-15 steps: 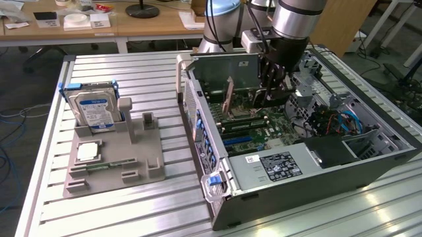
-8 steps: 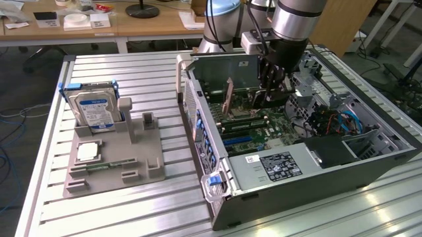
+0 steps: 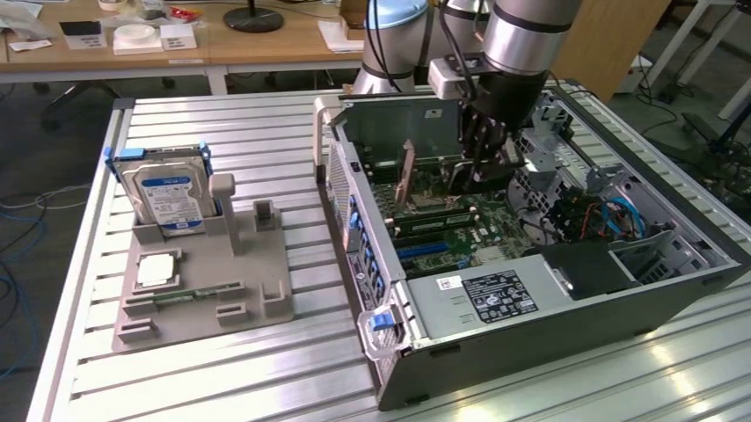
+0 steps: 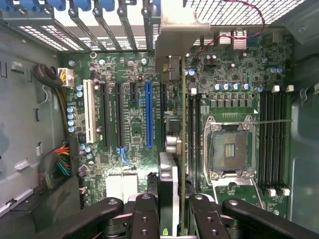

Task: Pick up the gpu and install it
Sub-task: 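Insert the gpu into the slot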

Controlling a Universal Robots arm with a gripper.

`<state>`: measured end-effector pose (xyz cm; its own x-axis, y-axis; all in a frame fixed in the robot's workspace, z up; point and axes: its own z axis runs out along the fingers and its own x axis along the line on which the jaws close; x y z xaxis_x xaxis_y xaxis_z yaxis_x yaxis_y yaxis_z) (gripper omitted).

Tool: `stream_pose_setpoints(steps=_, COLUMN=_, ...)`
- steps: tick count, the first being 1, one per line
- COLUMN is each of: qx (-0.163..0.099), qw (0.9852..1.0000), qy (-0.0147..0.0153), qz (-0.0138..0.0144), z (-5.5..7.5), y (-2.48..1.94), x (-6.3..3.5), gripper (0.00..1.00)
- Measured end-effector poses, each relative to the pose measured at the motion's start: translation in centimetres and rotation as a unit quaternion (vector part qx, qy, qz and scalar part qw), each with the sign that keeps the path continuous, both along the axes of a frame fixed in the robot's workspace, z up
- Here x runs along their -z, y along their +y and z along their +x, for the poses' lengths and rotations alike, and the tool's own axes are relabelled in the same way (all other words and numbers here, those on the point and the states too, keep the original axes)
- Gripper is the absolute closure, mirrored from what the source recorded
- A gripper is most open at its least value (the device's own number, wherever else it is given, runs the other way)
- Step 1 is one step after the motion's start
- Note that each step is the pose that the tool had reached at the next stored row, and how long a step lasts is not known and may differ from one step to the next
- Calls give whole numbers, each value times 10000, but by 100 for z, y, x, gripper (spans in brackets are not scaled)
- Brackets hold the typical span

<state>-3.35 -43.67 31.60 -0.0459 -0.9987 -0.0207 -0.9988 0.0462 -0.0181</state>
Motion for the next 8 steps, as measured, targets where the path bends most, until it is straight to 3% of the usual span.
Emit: stream_pose_setpoints(steps=8, qx=5, qw=10000, qy=0, qz=0, z=-32, y=-3, x=47, gripper=72)
